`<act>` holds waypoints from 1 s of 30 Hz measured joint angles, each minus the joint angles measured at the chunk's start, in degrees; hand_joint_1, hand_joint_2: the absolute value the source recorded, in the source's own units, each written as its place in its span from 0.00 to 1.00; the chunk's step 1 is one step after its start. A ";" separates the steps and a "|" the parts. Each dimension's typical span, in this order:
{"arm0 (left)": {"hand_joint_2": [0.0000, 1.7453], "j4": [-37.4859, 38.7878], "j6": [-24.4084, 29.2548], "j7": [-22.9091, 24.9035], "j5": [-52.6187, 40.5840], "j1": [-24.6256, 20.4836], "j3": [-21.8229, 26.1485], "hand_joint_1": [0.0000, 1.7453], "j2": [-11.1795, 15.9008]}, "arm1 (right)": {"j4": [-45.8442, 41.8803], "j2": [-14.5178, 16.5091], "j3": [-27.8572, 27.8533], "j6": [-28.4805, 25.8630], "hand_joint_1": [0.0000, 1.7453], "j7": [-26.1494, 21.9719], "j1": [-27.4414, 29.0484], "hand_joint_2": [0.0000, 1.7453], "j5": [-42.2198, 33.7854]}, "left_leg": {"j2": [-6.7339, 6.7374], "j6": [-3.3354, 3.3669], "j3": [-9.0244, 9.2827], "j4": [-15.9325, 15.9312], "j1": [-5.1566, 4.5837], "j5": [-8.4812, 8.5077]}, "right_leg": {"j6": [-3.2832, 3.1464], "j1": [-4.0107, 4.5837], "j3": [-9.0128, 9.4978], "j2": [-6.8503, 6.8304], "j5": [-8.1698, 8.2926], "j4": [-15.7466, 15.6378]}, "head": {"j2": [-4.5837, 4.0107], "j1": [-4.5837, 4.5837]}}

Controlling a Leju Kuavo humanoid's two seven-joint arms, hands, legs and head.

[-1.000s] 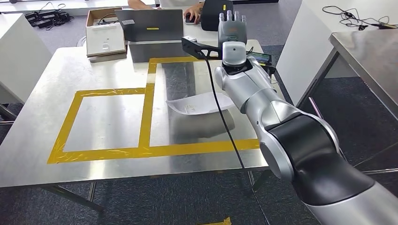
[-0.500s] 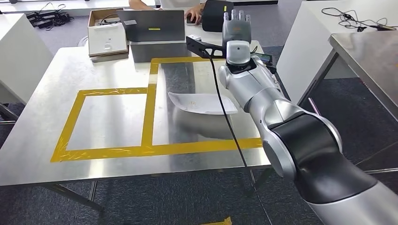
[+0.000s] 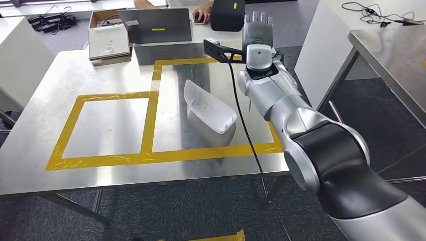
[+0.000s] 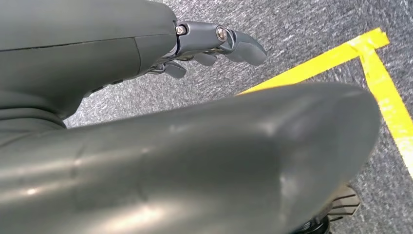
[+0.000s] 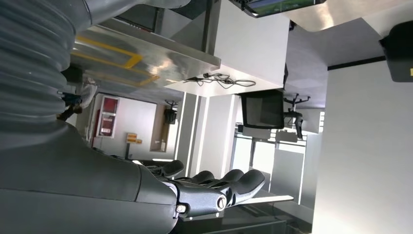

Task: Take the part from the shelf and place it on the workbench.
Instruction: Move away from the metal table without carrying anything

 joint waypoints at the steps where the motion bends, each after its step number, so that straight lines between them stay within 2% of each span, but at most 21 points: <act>1: 0.00 0.01 0.00 -0.02 0.00 0.00 0.00 0.00 0.02 | -0.01 0.03 -0.01 0.01 0.00 0.00 -0.02 1.00 0.01 | 0.07 -0.30 -0.84 1.99 0.07 -1.63 | -0.43 -0.05 -0.22 -0.07 0.31 -0.14 | 0.00 -0.04; 3: 0.00 0.01 0.00 -0.05 0.01 -0.01 0.00 0.00 0.02 | -0.02 0.07 0.00 0.04 0.00 -0.01 0.02 1.00 0.01 | 0.20 -0.71 -3.33 8.86 0.13 -5.99 | -0.89 0.01 -0.82 -0.13 0.86 -0.18 | 0.00 -0.08; 4: 0.00 0.01 0.00 -0.05 0.01 0.00 0.00 0.00 0.02 | -0.02 0.07 0.00 0.06 0.00 -0.01 0.05 1.00 0.01 | 0.20 -0.80 -4.35 12.07 0.15 -7.44 | -0.97 0.08 -1.20 -0.15 1.15 -0.17 | 0.00 -0.07; 5: 0.00 0.01 0.01 -0.05 0.01 0.02 0.00 0.00 0.02 | -0.02 0.07 0.01 0.10 0.00 -0.02 0.09 1.00 0.01 | 0.20 -0.81 -4.71 13.90 0.15 -7.93 | -0.98 0.15 -1.59 -0.16 1.47 -0.15 | 0.00 -0.07; 6: 0.00 0.01 0.01 -0.05 0.01 0.03 0.00 0.00 0.02 | -0.02 0.07 0.01 0.14 0.00 -0.02 0.12 1.00 0.01 | 0.20 -0.71 -4.02 13.53 0.14 -7.31 | -0.96 0.21 -1.97 -0.16 1.79 -0.14 | 0.00 -0.07; 7: 0.00 0.00 0.01 -0.05 0.02 0.02 0.00 0.00 0.02 | -0.02 0.07 0.00 0.16 0.00 -0.02 0.12 1.00 0.01 | 0.20 -0.52 -2.32 11.15 0.13 -5.96 | -0.89 0.25 -2.31 -0.16 2.12 -0.12 | 0.00 -0.07; 9: 0.00 -0.01 0.00 -0.07 0.03 -0.08 0.00 0.00 0.03 | -0.11 0.07 0.00 0.18 0.00 -0.01 0.06 1.00 0.01 | 0.21 0.05 2.58 3.34 0.01 -3.52 | -0.59 0.33 -2.83 -0.17 2.76 -0.11 | 0.00 -0.06; 10: 0.00 -0.01 0.00 -0.08 0.03 -0.13 0.00 0.00 0.04 | -0.17 0.06 0.00 0.18 0.00 -0.02 0.02 1.00 0.01 | 0.20 0.29 4.26 0.52 -0.17 -2.76 | -0.30 0.33 -2.97 -0.19 3.13 -0.18 | 0.00 -0.04; 11: 0.00 -0.01 0.00 -0.10 0.03 -0.16 0.00 0.00 0.05 | -0.22 0.07 0.01 0.18 0.00 -0.04 -0.01 1.00 0.02 | 0.17 0.52 5.04 -1.17 -0.37 -2.49 | 0.05 0.30 -3.07 -0.21 3.54 -0.26 | 0.00 -0.06; 14: 0.00 -0.01 0.01 -0.13 0.03 -0.15 0.00 0.00 0.06 | -0.26 -0.02 0.01 0.18 0.00 -0.08 -0.01 1.00 0.02 | 0.17 1.50 4.24 -1.91 -0.55 -1.27 | 1.29 0.22 -3.36 -0.20 4.69 -0.90 | 0.00 -0.12; 15: 0.00 -0.01 0.01 -0.13 0.03 -0.15 0.00 0.00 0.04 | -0.26 -0.12 0.01 0.18 0.00 -0.06 -0.02 1.00 0.02 | 0.21 1.92 3.93 -2.18 -0.42 -0.61 | 1.63 0.23 -3.71 -0.19 4.10 -0.63 | 0.00 -0.07; 16: 0.00 -0.01 0.00 -0.14 0.03 -0.16 0.00 0.00 0.01 | -0.26 -0.22 0.00 0.18 0.00 -0.05 -0.04 1.00 0.02 | 0.29 2.39 3.49 -2.48 -0.25 0.12 | 1.94 0.24 -4.32 -0.16 2.49 0.60 | 0.00 0.00; 19: 0.00 -0.01 0.00 -0.15 0.04 -0.10 0.00 0.00 -0.05 | -0.26 -0.31 0.00 0.18 0.00 -0.04 0.16 1.00 0.03 | 0.43 3.13 1.32 -2.53 -0.18 2.06 | 2.66 0.18 -7.14 -0.14 -5.31 10.71 | 0.00 0.17; 20: 0.00 -0.01 0.00 -0.15 0.05 -0.07 0.00 0.00 -0.07 | -0.26 -0.31 0.01 0.18 0.00 -0.03 0.30 1.00 0.03 | 0.44 3.13 0.46 -2.39 -0.21 2.61 | 2.79 0.19 -7.52 -0.14 -6.37 13.70 | 0.00 0.17; 21: 0.00 -0.01 0.00 -0.15 0.05 -0.05 0.00 0.00 -0.07 | -0.26 -0.31 0.01 0.18 0.00 -0.02 0.42 1.00 0.03 | 0.43 3.10 -0.38 -2.21 -0.23 3.12 | 2.82 0.19 -7.06 -0.15 -6.08 14.88 | 0.00 0.18; 22: 0.00 -0.01 0.00 -0.15 0.05 -0.04 0.00 0.00 -0.07 | -0.26 -0.31 0.01 0.18 0.00 -0.02 0.49 1.00 0.03 | 0.41 3.04 -1.18 -1.99 -0.24 3.56 | 2.75 0.21 -5.58 -0.15 -4.91 13.94 | 0.00 0.18; 24: 0.00 -0.01 0.00 -0.15 0.13 -0.05 0.00 0.00 -0.11 | -0.32 -0.28 0.01 0.16 0.00 -0.02 0.39 1.00 0.03 | 0.36 2.77 -2.60 -1.42 -0.30 4.32 | 2.25 0.40 -0.13 -0.14 -3.25 7.14 | 0.00 0.19; 26: 0.00 -0.01 0.00 -0.15 0.25 -0.04 0.00 0.00 -0.17 | -0.49 -0.16 0.00 0.07 0.00 -0.01 0.19 1.00 0.02 | 0.32 2.20 -3.39 -1.07 -0.36 5.06 | 1.46 0.79 3.91 -0.12 -3.46 1.07 | 0.00 0.18; 27: 0.00 -0.01 0.00 -0.16 0.30 -0.04 0.00 0.00 -0.19 | -0.55 -0.10 0.00 0.03 0.00 0.00 0.12 1.00 0.02 | 0.30 1.84 -3.56 -1.12 -0.35 5.48 | 1.06 1.00 4.48 -0.12 -3.79 -0.15 | 0.00 0.20; 29: 0.00 -0.01 0.00 -0.18 0.33 0.04 0.00 0.00 -0.18 | -0.59 0.03 0.01 0.02 0.00 0.01 0.08 1.00 0.03 | 0.22 1.10 -3.75 -1.43 -0.28 6.23 | 0.24 1.00 4.18 -0.24 -2.92 -0.81 | 0.00 0.35; 30: 0.00 -0.01 0.00 -0.17 0.34 0.11 0.00 0.00 -0.15 | -0.59 0.14 0.01 0.02 0.00 0.01 0.05 1.00 0.04 | 0.19 0.76 -4.08 -1.19 -0.26 5.78 | -0.21 0.84 3.94 -0.36 -2.30 -1.17 | 0.00 0.31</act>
